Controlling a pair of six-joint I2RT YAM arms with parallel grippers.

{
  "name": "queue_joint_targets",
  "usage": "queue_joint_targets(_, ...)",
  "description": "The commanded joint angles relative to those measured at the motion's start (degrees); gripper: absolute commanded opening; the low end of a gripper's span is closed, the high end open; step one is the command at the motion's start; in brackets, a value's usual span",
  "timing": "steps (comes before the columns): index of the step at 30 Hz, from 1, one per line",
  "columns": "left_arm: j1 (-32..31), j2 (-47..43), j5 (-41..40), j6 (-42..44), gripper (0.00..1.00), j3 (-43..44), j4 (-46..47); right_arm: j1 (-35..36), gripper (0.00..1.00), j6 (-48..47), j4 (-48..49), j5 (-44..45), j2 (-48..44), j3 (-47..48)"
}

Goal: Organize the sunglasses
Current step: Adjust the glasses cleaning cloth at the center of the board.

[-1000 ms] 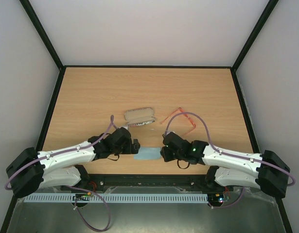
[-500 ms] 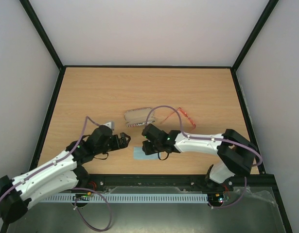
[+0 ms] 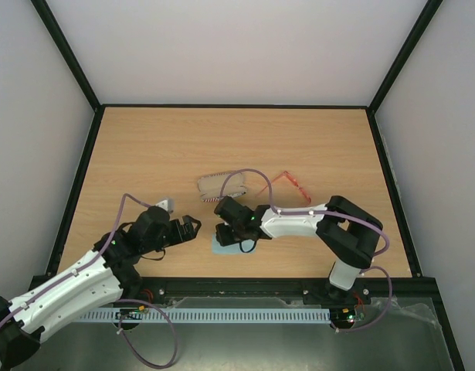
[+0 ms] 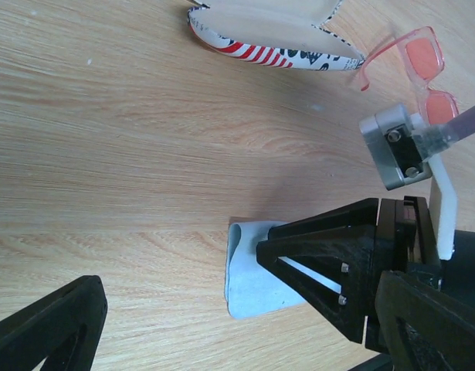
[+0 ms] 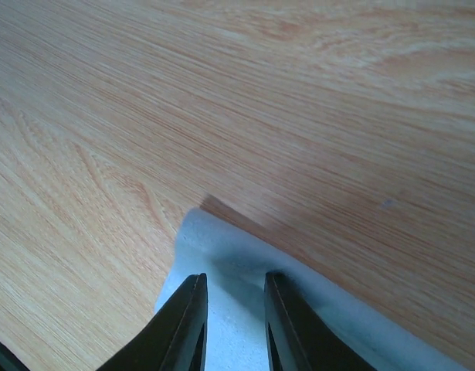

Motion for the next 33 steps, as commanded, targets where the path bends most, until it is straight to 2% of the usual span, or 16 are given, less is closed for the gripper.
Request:
queue_joint_targets(1,0.3,-0.2,0.76,-0.22,0.98,-0.66,-1.38,0.12,0.2,0.11,-0.19,0.27,1.04,2.49)
queue_joint_targets(4,0.3,0.12,0.76,-0.27,0.98,-0.76,-1.21,0.12,0.12,-0.4,-0.76,0.7,1.84,3.74)
queue_joint_targets(12,0.31,0.35,0.75,-0.41,0.98,-0.98,-0.85,-0.08,0.07,-0.99,-0.79,0.21,3.56,4.44)
queue_joint_targets(24,0.3,2.66,1.15,0.52,0.99,-1.22,-0.24,-0.81,0.08,-0.87,-2.93,4.68,-4.82,-1.88)
queue_joint_targets(33,0.3,7.57,3.2,1.3,0.99,-1.8,2.49,-4.86,0.09,-0.22,-1.59,4.45,-6.34,-8.41)
